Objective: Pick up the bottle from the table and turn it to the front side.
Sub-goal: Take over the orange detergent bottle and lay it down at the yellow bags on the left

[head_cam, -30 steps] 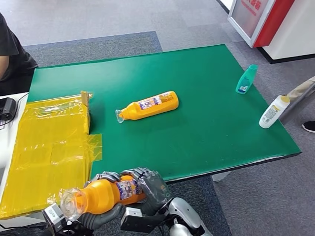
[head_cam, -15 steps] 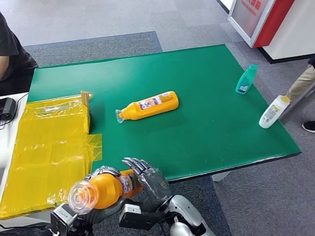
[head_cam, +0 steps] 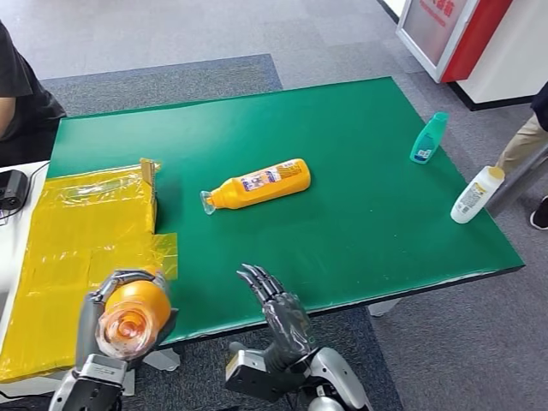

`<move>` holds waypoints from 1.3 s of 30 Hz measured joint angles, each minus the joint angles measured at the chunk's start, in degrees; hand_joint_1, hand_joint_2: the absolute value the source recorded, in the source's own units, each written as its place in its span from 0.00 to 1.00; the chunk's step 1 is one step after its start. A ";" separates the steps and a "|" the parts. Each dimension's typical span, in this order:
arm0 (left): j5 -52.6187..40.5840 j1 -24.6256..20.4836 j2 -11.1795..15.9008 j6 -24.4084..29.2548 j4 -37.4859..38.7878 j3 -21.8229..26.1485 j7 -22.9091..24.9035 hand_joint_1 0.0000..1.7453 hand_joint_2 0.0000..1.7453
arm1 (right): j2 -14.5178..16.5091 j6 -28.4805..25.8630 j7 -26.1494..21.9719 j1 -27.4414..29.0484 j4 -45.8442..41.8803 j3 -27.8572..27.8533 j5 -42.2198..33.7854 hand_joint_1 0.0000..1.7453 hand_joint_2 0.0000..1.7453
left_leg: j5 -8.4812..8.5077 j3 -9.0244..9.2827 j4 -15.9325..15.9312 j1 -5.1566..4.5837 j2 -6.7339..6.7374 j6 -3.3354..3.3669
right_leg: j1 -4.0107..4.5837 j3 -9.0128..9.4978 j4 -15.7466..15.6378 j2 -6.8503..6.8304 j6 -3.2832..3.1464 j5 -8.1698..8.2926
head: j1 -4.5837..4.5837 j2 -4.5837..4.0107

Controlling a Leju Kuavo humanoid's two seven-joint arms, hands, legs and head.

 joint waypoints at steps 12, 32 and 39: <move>-32.26 -2.51 5.65 8.71 -1.81 11.18 14.66 1.00 1.00 | -2.58 0.37 1.54 4.98 -5.68 -0.12 -2.51 0.00 1.00 | -0.02 0.03 0.00 0.02 0.01 -0.04 | 0.02 -0.02 0.00 0.00 -0.09 -0.06 | 0.01 0.00; -45.80 -13.68 9.40 5.04 13.77 14.69 23.49 0.98 1.00 | -4.06 3.37 -0.35 4.71 -4.94 1.70 -6.42 0.00 1.00 | 0.01 0.03 0.00 0.02 0.01 -0.07 | 0.02 -0.02 0.00 0.00 -0.10 -0.03 | 0.01 0.00; -46.51 -16.98 9.40 4.07 17.83 12.03 25.46 0.96 1.00 | -4.74 3.53 -0.40 3.61 -3.48 3.11 -6.96 0.00 1.00 | 0.01 0.02 0.00 0.01 0.02 -0.07 | 0.01 -0.04 0.00 0.00 -0.07 -0.01 | 0.00 0.00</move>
